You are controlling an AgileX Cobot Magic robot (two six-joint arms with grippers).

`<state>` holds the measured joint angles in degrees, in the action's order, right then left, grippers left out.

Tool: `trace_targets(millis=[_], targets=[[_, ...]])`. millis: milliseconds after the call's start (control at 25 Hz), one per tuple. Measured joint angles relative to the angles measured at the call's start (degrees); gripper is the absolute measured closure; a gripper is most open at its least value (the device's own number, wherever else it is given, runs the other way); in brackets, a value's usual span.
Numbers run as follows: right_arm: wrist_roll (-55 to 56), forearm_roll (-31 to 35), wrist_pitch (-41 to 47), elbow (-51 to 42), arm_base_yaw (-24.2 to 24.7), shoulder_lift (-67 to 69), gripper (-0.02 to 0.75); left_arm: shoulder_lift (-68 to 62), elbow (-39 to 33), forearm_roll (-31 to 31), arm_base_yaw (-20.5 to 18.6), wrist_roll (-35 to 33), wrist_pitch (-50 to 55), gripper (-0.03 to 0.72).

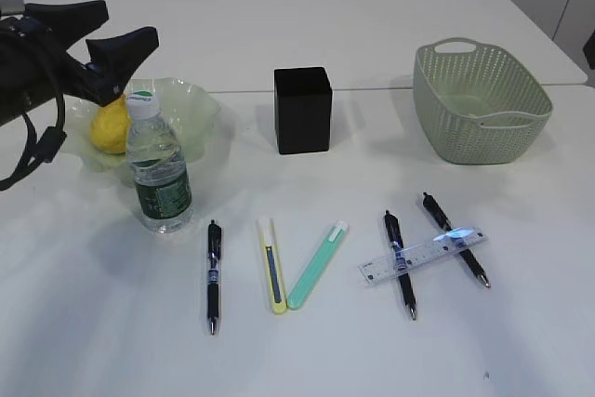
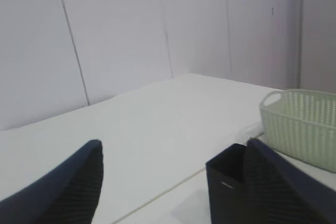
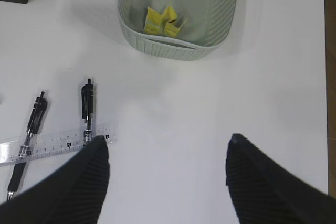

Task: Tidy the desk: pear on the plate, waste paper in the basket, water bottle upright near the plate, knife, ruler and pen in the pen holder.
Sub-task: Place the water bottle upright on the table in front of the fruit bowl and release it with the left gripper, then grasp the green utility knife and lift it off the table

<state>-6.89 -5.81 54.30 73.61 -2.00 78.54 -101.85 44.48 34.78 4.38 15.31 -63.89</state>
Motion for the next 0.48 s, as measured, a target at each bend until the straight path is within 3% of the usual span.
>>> trace_targets(millis=[240, 480], targets=[[0.00, 0.00, -0.12, 0.00, 0.00, 0.00, 0.222, 0.74, -0.10, -16.82, -0.25, 2.08, 3.30, 0.096], [0.00, 0.00, -0.31, 0.00, 0.00, 0.00, 0.223, 2.15, -0.22, -20.43, -2.93, 2.47, 16.11, 0.097]])
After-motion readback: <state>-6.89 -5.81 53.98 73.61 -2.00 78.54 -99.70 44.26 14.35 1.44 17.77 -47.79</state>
